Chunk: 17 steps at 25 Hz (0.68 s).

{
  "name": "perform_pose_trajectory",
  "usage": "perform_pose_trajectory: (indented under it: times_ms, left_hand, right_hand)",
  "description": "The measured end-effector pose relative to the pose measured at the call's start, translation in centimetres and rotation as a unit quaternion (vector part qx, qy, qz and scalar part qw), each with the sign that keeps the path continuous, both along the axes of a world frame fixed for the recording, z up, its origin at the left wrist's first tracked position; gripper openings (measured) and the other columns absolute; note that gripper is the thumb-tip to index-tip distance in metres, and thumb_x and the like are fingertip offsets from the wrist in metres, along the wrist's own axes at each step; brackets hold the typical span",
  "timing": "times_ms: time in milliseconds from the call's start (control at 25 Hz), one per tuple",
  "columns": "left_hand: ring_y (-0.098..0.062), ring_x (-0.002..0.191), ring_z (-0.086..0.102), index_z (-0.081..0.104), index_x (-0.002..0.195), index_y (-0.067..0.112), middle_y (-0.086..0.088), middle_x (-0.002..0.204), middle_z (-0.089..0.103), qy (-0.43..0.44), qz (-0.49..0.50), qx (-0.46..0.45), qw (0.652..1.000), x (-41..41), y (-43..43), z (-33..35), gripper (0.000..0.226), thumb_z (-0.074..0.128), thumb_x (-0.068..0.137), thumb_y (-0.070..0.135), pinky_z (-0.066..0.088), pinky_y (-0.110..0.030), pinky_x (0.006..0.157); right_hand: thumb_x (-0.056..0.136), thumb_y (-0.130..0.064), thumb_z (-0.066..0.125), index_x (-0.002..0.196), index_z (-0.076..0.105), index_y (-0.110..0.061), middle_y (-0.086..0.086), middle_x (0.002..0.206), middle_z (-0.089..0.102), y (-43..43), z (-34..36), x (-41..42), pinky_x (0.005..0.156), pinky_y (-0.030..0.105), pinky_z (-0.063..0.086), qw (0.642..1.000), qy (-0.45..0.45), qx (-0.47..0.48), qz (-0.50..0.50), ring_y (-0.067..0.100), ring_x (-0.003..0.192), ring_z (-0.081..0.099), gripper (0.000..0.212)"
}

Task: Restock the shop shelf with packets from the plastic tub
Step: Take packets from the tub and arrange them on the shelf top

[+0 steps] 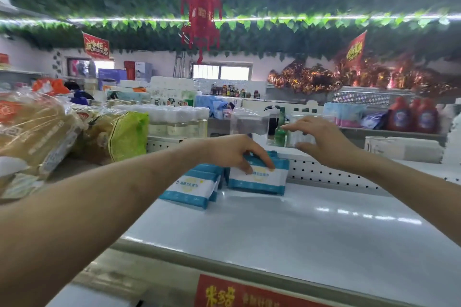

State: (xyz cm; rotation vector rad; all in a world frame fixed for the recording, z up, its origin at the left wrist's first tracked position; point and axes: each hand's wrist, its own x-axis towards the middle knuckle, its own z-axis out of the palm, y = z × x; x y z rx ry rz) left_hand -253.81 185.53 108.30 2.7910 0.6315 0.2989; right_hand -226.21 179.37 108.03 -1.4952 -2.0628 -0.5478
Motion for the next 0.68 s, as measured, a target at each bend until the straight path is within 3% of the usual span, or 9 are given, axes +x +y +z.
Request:
perform_pose_trajectory:
  times_ms: [160,240,440,600,680]
  left_hand:
    - [0.024,0.103,0.051,0.069,0.132,0.030,0.032,0.119,0.056,0.019,-0.002,0.005,1.000,0.6,2.2,-1.4,0.049,0.067,0.095,-0.001,0.038,0.002,0.085]
    - [0.009,0.110,0.051,0.070,0.131,0.031,0.034,0.118,0.053,0.035,0.003,0.022,0.999,0.4,2.9,-1.5,0.050,0.064,0.095,-0.003,0.037,-0.012,0.097]
    - [-0.016,0.126,0.037,0.068,0.127,0.047,0.015,0.129,0.043,0.068,0.002,0.133,0.989,0.8,4.0,-2.4,0.055,0.068,0.093,0.004,0.035,-0.045,0.113]
    - [-0.019,0.135,0.028,0.064,0.128,0.055,0.012,0.140,0.035,0.082,0.021,0.169,0.982,-0.2,3.4,-1.9,0.048,0.066,0.098,0.017,0.029,-0.053,0.118]
    - [-0.016,0.132,0.032,0.062,0.132,0.052,0.010,0.143,0.037,0.054,0.033,0.168,0.984,-2.3,2.3,-0.6,0.045,0.064,0.100,0.020,0.030,-0.049,0.118]
  right_hand:
    - [0.094,-0.026,0.070,0.135,0.062,-0.035,-0.007,0.121,0.063,-1.8,-0.1,1.5,0.099,0.054,0.047,1.000,-0.001,0.014,0.005,0.015,0.111,0.053,0.043]
    - [0.094,-0.027,0.069,0.134,0.064,-0.034,-0.009,0.118,0.062,-1.9,-0.5,1.6,0.097,0.053,0.047,1.000,-0.008,0.009,0.004,0.015,0.108,0.054,0.041]
    - [0.094,-0.024,0.069,0.133,0.064,-0.037,-0.008,0.120,0.062,-1.5,-0.9,0.5,0.098,0.053,0.043,1.000,-0.019,0.004,0.002,0.015,0.108,0.053,0.041]
    - [0.096,-0.027,0.068,0.135,0.061,-0.038,-0.008,0.122,0.061,-1.2,-0.7,-1.4,0.099,0.049,0.043,0.999,-0.034,-0.018,0.005,0.011,0.109,0.050,0.041]
    - [0.095,-0.024,0.069,0.134,0.062,-0.037,-0.009,0.120,0.061,-1.1,-0.1,-2.9,0.098,0.046,0.045,0.999,-0.031,-0.018,0.016,0.011,0.106,0.051,0.041]
